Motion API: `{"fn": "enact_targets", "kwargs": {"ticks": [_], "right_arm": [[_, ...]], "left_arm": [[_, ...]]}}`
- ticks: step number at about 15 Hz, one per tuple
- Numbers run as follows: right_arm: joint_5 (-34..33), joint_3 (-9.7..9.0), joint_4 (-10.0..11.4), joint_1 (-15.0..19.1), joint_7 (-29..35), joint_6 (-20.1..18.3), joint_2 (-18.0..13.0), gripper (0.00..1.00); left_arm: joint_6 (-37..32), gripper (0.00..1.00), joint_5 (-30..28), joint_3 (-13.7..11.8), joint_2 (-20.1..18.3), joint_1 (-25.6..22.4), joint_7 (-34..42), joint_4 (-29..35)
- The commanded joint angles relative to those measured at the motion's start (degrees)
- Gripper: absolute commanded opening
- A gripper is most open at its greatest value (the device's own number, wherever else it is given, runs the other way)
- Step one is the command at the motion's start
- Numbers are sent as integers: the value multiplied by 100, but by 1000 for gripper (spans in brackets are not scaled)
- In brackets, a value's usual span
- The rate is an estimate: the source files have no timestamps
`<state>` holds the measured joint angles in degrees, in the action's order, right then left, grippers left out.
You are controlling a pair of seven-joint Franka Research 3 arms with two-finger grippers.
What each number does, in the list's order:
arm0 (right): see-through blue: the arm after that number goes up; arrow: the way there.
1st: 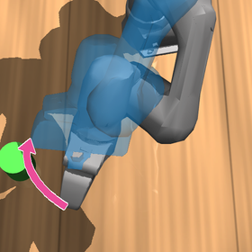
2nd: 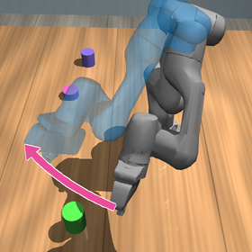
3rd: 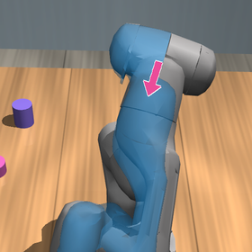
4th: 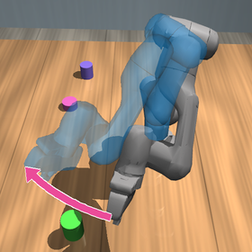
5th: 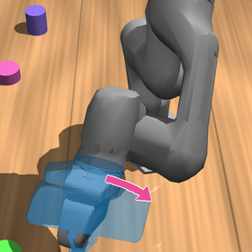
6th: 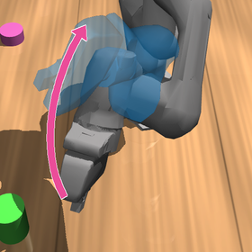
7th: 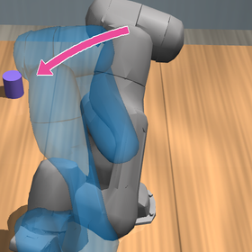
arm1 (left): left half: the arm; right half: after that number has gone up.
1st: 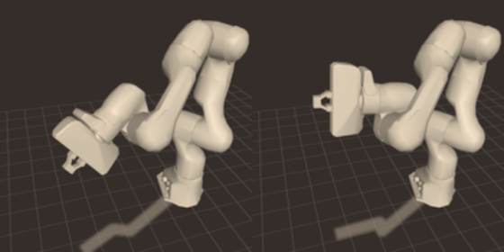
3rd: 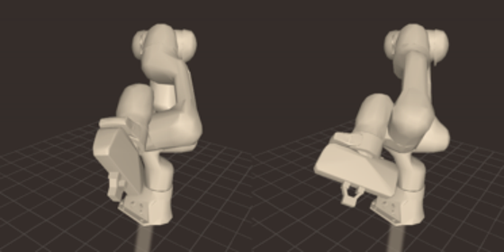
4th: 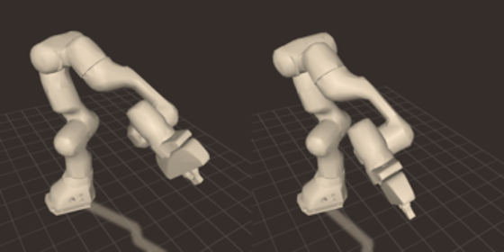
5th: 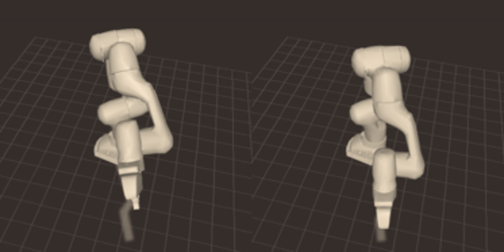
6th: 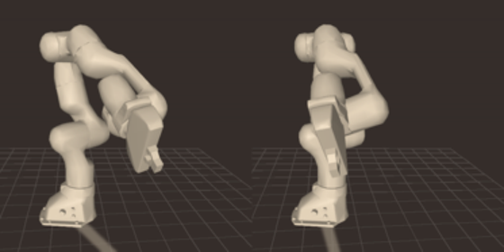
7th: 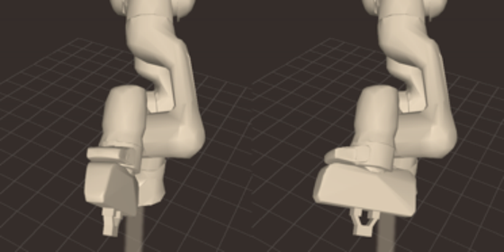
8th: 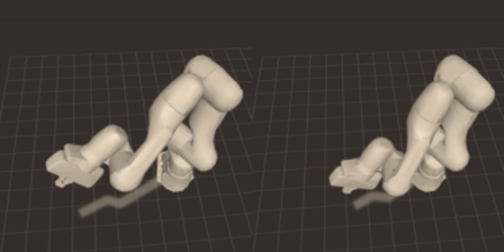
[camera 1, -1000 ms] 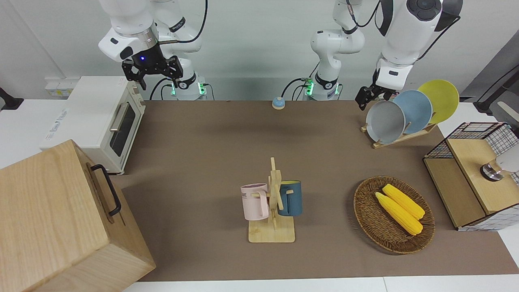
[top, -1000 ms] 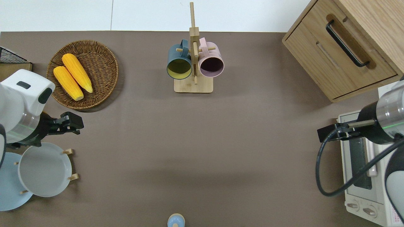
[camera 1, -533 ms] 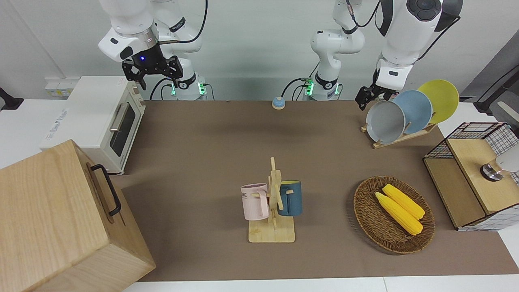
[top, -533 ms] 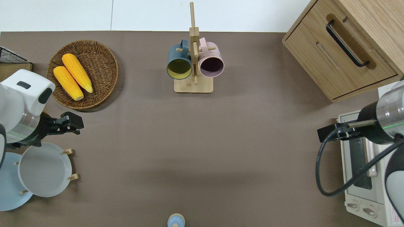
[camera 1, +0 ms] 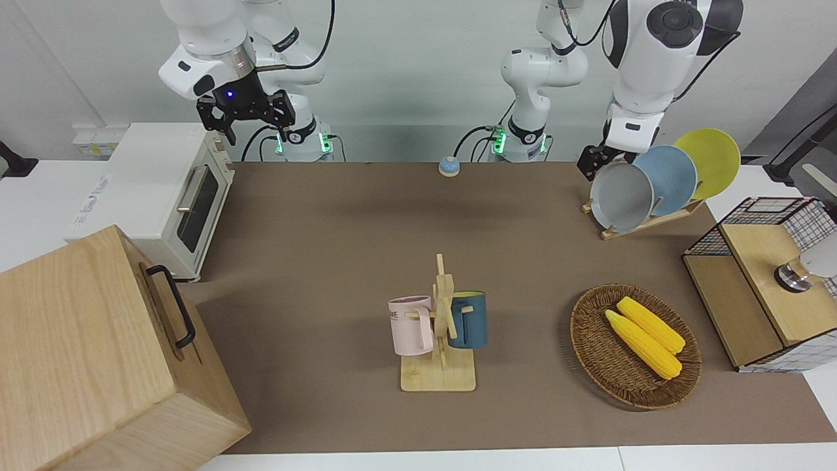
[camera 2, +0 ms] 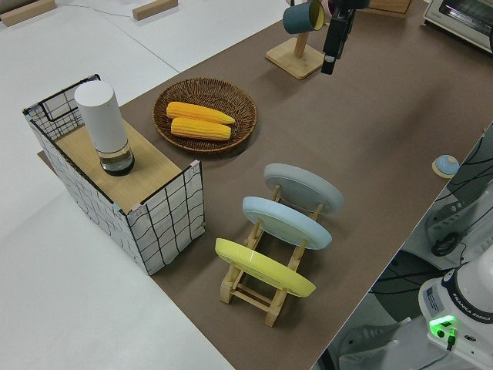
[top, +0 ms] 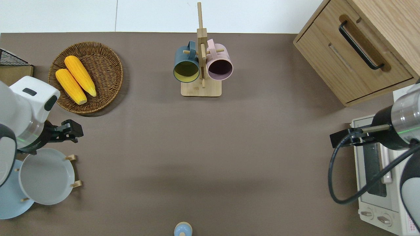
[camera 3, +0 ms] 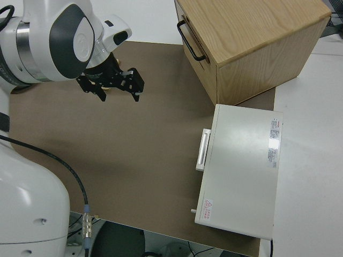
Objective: Pick gray plate from low plate rack and place it on table with left arm
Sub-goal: 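Lower the left gripper onto the gray plate's rim and grasp it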
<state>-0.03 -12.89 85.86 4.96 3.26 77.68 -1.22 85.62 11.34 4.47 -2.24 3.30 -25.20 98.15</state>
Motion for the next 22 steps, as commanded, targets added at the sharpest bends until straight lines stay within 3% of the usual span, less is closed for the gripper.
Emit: {"fn": "enact_targets", "kwargs": {"ticks": [1,4,7,16,22], "right_arm": [[21,-38,-35,84,-19,-87,-27,987],[21,-38,-35,84,-19,-87,-27,987],[21,-38,-35,84,-19,-87,-27,990],[21,-38,-35,84,-19,-87,-27,987],[21,-38,-35,84,-19,-87,-27,987]], "left_arm": [[69,993,763,-7,-40,39,129,397],[68,993,1465,-7,13,22,523,739],[174,993,1792,-120,65,4,937,1100],[209,991,1881,-561,514,-5,1298,1303],[34,993,1880,-570,654,-13,1290,1312]]}}
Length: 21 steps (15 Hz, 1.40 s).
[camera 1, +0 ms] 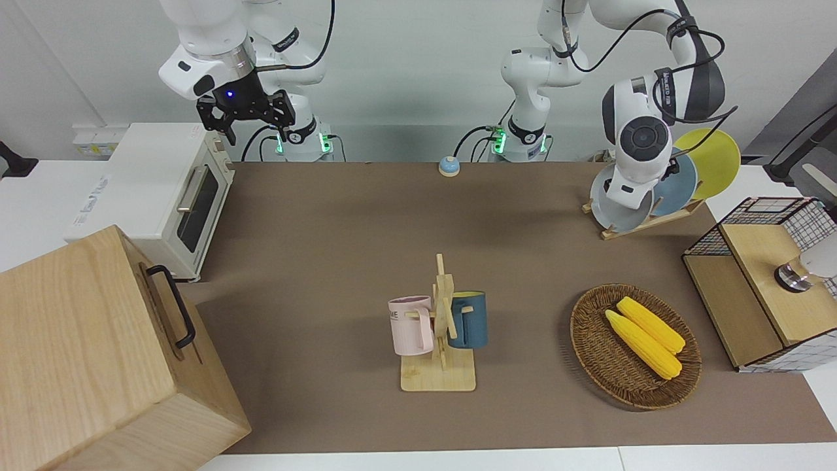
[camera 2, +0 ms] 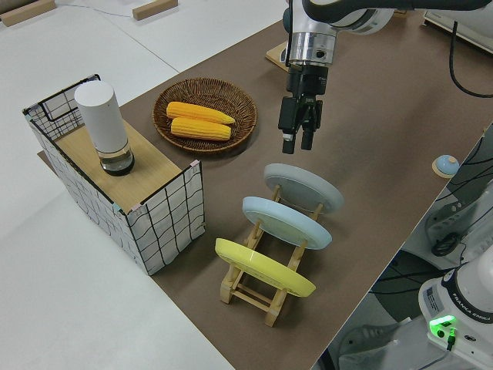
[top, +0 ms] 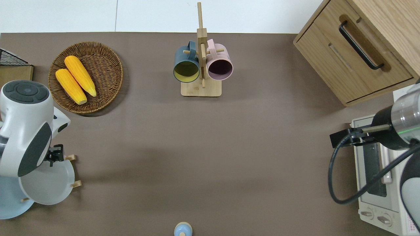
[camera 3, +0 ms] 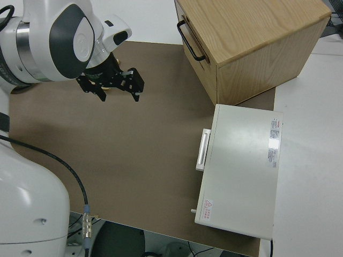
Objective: Pick gray plate from low plate rack and place it on table with left arm
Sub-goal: 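Lower the left gripper onto the gray plate's rim and grasp it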
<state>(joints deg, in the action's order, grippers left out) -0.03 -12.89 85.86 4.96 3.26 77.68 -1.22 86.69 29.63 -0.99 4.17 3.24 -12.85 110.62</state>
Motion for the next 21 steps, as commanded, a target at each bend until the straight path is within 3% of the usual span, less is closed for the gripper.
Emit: {"fn": "enact_targets", "kwargs": {"ticks": [1,3,8,9,12,13,14,21], "right_arm": [[21,-38,-35,84,-19,-87,-27,987],[21,-38,-35,84,-19,-87,-27,990],[21,-38,-35,84,-19,-87,-27,987],[21,-38,-35,84,-19,-87,-27,987],[21,-38,-35,84,-19,-87,-27,990],[21,-38,-35,84,-19,-87,-27,987],[21,-38,-35,84,-19,-87,-27,990],[21,-38,-35,84,-19,-87,-27,987]], "left_arm": [[-152,993,104,-50,22,-8,46,65],[-240,993,174,-191,57,1,37,65],[-609,985,324,-253,277,-16,-51,65],[-592,873,333,-253,329,-60,-59,65],[-566,246,324,-261,356,-95,-60,65],[-565,91,324,-296,356,-95,-59,56],[-574,1,324,-314,356,-95,-42,47],[-706,0,324,-305,286,-34,54,-304]]}}
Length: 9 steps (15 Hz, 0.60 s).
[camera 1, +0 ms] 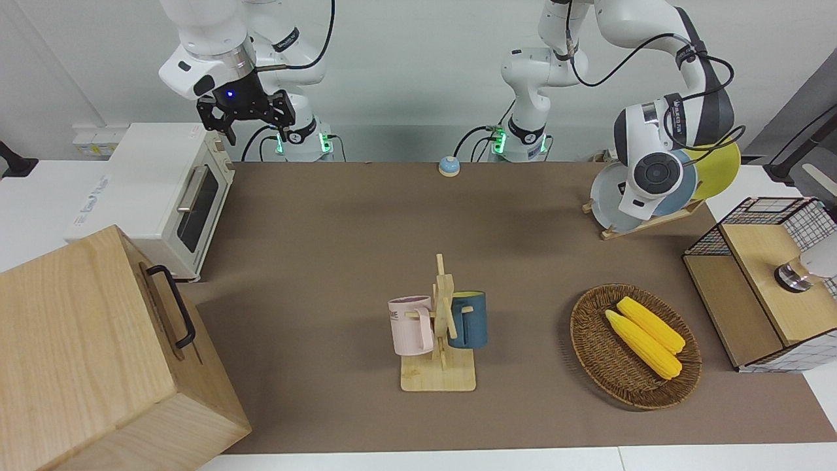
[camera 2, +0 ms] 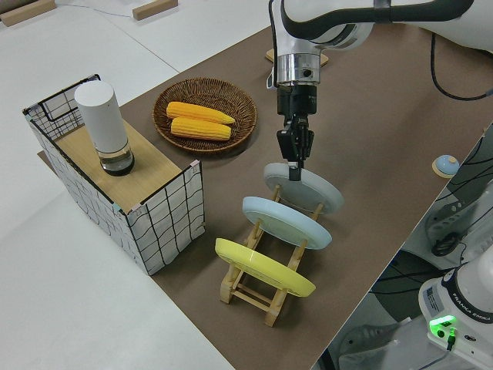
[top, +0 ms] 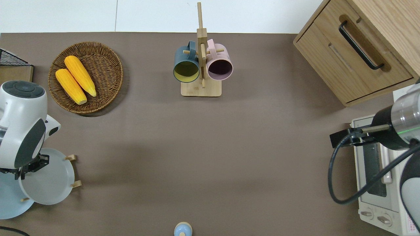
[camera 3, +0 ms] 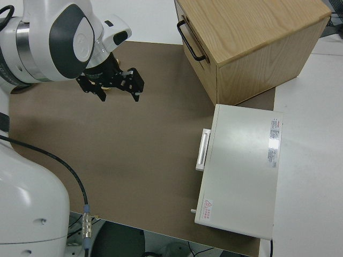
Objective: Pick gray plate from low plate rack and place it on table with left arm
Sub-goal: 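Lower the left gripper onto the gray plate's rim and grasp it, then lift the gray plate out of the rack, moving it farther from the robot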
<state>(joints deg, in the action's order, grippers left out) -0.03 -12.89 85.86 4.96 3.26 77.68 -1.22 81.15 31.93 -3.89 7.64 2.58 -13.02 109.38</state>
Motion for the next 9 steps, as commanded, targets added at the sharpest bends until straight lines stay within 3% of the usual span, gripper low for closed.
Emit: {"fn": "enact_targets", "kwargs": {"ticks": [1,9], "right_arm": [[20,-38,-35,84,-19,-87,-27,990],[20,-38,-35,84,-19,-87,-27,990]], "left_arm": [[-204,0,94,3,-70,32,72,-249],[-863,0,129,266,-131,50,81,-794]]}}
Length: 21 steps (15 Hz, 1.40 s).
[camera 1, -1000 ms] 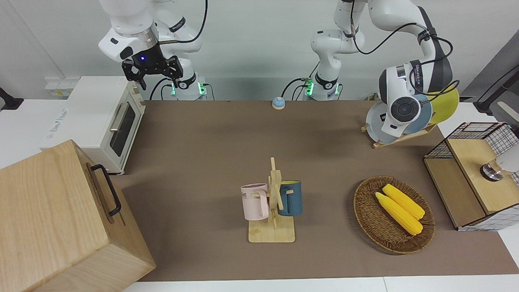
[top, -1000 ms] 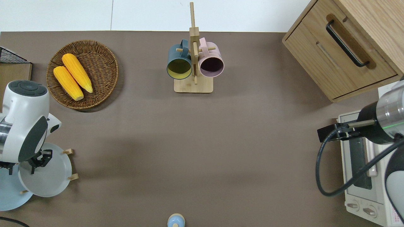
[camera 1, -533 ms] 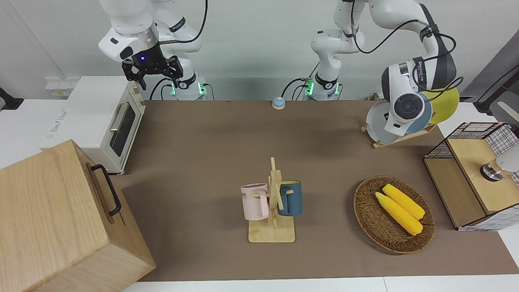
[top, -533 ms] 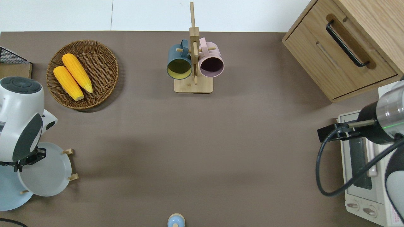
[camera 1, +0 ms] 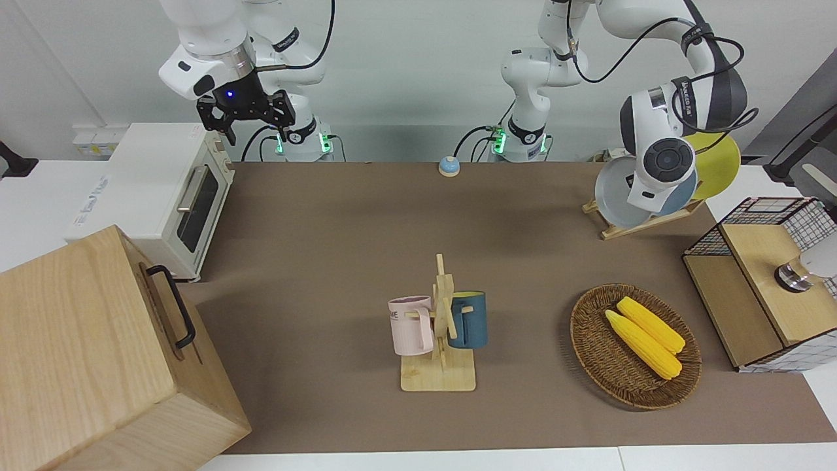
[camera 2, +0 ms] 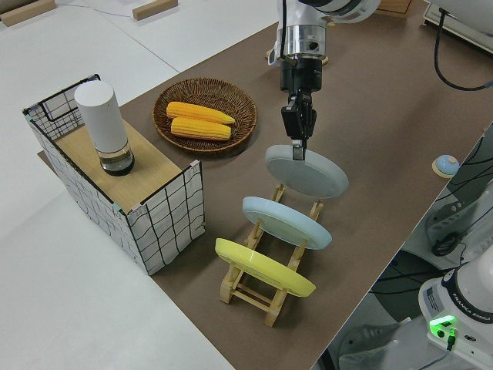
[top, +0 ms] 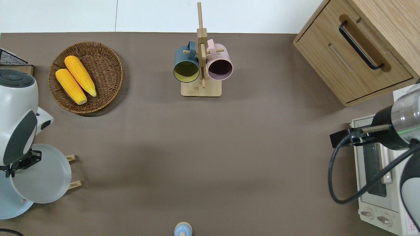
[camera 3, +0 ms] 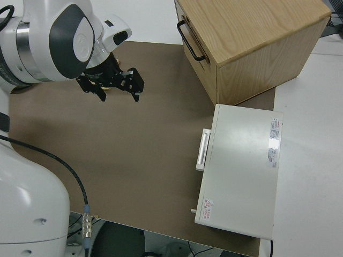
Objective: Pick gray plate from low plate rack and place it on table with left arm
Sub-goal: 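Lift the gray plate out of the rack, moving it farther from the robot, then lower the gray plate flat onto the table and release it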
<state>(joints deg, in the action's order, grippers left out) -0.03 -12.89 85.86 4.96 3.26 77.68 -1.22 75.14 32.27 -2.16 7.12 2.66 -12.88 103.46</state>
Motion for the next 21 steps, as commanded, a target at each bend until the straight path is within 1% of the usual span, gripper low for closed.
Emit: {"fn": "enact_targets", "kwargs": {"ticks": [1,3,4,6,7,8,9,10,11,12,15,17,18,19,20,21], "right_arm": [[20,-38,-35,85,-19,-87,-27,990],[20,-38,-35,85,-19,-87,-27,990],[20,-38,-35,85,-19,-87,-27,987],[20,-38,-35,85,-19,-87,-27,990],[20,-38,-35,85,-19,-87,-27,990],[20,-38,-35,85,-19,-87,-27,990],[20,-38,-35,85,-19,-87,-27,987],[20,-38,-35,85,-19,-87,-27,990],[20,-38,-35,85,-19,-87,-27,990],[20,-38,-35,85,-19,-87,-27,987],[20,-38,-35,85,-19,-87,-27,987],[20,-38,-35,85,-19,-87,-27,987],[20,-38,-35,85,-19,-87,-27,990],[20,-38,-35,85,-19,-87,-27,990],[20,-38,-35,85,-19,-87,-27,987],[20,-38,-35,76,-19,-87,-27,990]], "left_arm": [[-350,0,87,119,-79,42,84,-317],[-394,0,17,207,-97,42,189,-423],[-360,0,-245,250,-184,33,268,-423],[-19,0,-1376,260,-298,24,260,-415],[401,0,-1990,260,-430,15,207,-336],[658,0,-2527,260,-466,15,189,-214],[913,0,-2898,268,-510,7,181,-82],[1281,0,-3171,268,-614,7,180,198],[1493,0,-3287,268,-694,7,189,392],[1852,0,-3393,277,-808,15,198,733],[2460,0,-3403,347,-1028,15,224,1412],[2734,0,-3403,356,-1011,33,207,1702],[2700,0,-3394,356,-959,42,198,1721],[2682,24,-3368,348,-906,50,172,1730],[2673,352,-3333,348,-827,103,154,1721],[2673,834,-3324,348,-826,112,163,1721]]}}
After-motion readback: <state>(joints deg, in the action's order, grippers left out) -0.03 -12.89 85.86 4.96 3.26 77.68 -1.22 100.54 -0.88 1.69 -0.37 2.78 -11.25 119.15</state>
